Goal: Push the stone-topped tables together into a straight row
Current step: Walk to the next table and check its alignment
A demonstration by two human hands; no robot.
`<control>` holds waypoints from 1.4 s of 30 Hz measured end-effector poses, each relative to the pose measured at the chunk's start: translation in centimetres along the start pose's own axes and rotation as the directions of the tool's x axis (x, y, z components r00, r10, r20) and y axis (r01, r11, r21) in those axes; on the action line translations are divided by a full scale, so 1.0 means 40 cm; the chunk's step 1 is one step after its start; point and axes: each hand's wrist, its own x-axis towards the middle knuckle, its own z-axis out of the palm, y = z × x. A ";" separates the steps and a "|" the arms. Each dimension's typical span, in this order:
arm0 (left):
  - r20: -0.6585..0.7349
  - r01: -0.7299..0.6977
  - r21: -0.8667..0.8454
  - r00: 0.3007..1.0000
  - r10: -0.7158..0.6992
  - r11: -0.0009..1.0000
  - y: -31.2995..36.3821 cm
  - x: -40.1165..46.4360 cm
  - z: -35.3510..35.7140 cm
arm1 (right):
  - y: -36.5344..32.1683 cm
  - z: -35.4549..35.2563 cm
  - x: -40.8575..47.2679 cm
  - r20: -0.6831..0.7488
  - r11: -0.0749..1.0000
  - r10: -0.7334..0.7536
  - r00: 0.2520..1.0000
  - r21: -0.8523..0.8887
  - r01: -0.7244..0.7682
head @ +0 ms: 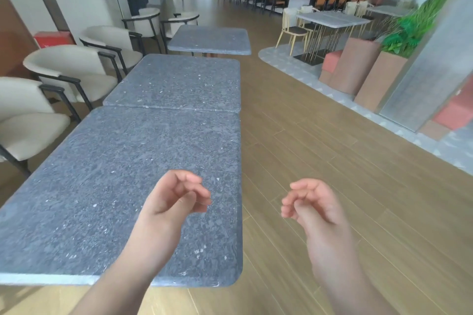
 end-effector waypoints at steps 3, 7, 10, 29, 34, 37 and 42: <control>0.028 0.040 0.010 0.999 -0.040 0.999 -0.040 0.060 0.055 | 0.035 -0.044 0.044 -0.055 0.998 0.063 0.996 -0.020 -0.064; 0.068 0.073 0.048 0.995 -0.077 0.996 -0.104 0.155 0.172 | 0.085 -0.143 0.162 -0.093 0.993 0.118 0.989 0.015 -0.117; 0.066 0.100 0.074 0.992 -0.105 0.992 -0.152 0.244 0.297 | 0.126 -0.238 0.284 -0.083 0.990 0.137 0.987 0.040 -0.134; -0.135 0.188 0.053 0.974 -0.179 0.981 -0.379 0.848 0.810 | 0.272 -0.585 1.147 0.251 0.969 0.233 0.939 -0.142 -0.203; -0.104 0.164 0.074 0.982 -0.156 0.984 -0.457 1.187 0.883 | 0.349 -0.560 1.480 0.212 0.970 0.206 0.955 -0.170 -0.172; -0.074 0.154 0.048 0.986 -0.150 0.987 -0.462 1.420 0.926 | 0.360 -0.545 1.678 0.201 0.960 0.237 0.950 -0.198 -0.198; -0.044 0.133 0.084 0.991 -0.130 0.988 -0.481 1.767 1.014 | 0.397 -0.542 1.971 0.206 0.963 0.234 0.950 -0.185 -0.197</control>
